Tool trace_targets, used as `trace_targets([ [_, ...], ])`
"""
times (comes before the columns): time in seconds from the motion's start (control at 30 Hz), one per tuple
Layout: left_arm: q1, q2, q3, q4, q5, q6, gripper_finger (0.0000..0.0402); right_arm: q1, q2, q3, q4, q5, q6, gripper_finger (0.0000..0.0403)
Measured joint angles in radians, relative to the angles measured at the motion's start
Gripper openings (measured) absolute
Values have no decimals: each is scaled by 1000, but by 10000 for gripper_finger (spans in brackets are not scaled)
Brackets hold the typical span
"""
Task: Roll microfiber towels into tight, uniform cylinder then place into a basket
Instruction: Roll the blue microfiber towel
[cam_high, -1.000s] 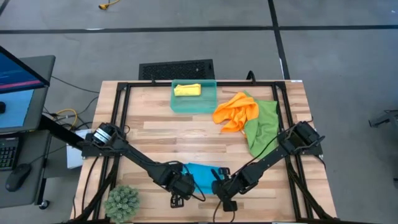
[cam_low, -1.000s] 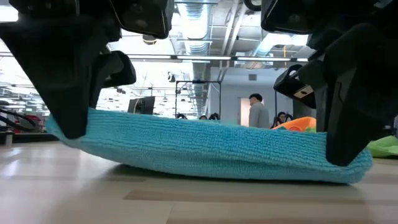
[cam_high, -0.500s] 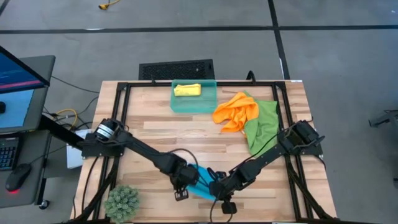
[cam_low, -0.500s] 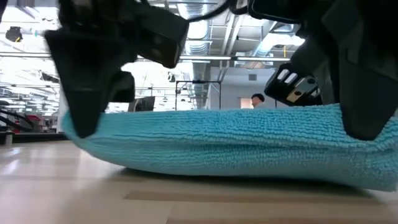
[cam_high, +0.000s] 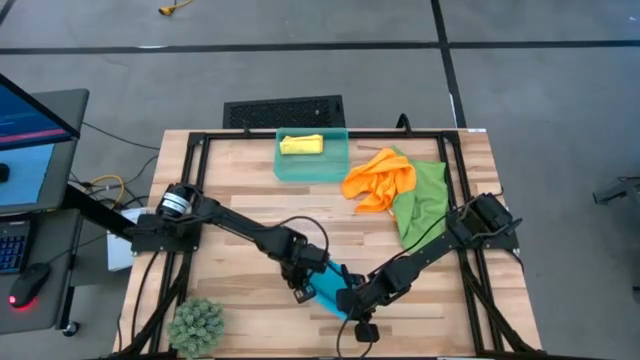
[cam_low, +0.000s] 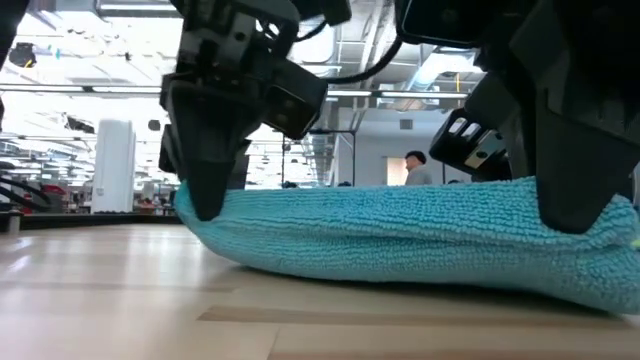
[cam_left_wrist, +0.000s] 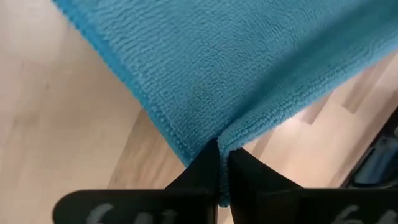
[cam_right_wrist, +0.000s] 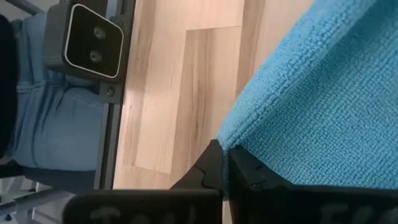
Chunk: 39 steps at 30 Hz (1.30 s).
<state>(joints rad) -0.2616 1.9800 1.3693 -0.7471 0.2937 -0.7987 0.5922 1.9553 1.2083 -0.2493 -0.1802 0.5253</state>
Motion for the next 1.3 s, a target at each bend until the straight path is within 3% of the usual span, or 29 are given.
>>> trace_targets([
  [0.4,77,4,-4,-62,25,-73,4,15,1,-3,-19,-62,-10,80],
  [0.53,98,3,-4,-71,29,-74,4,14,1,-3,-14,-38,-10,97],
  [0.8,111,3,-3,-75,64,-75,4,54,-26,-2,-29,20,-132,92],
  [0.97,105,3,-2,-69,81,-108,4,133,-134,1,-132,205,-133,81],
  [1.2,89,3,-2,-2,119,-192,4,304,-210,0,-265,741,-197,71],
  [1.3,77,3,-1,40,139,-241,4,319,-160,0,-245,798,-217,72],
])
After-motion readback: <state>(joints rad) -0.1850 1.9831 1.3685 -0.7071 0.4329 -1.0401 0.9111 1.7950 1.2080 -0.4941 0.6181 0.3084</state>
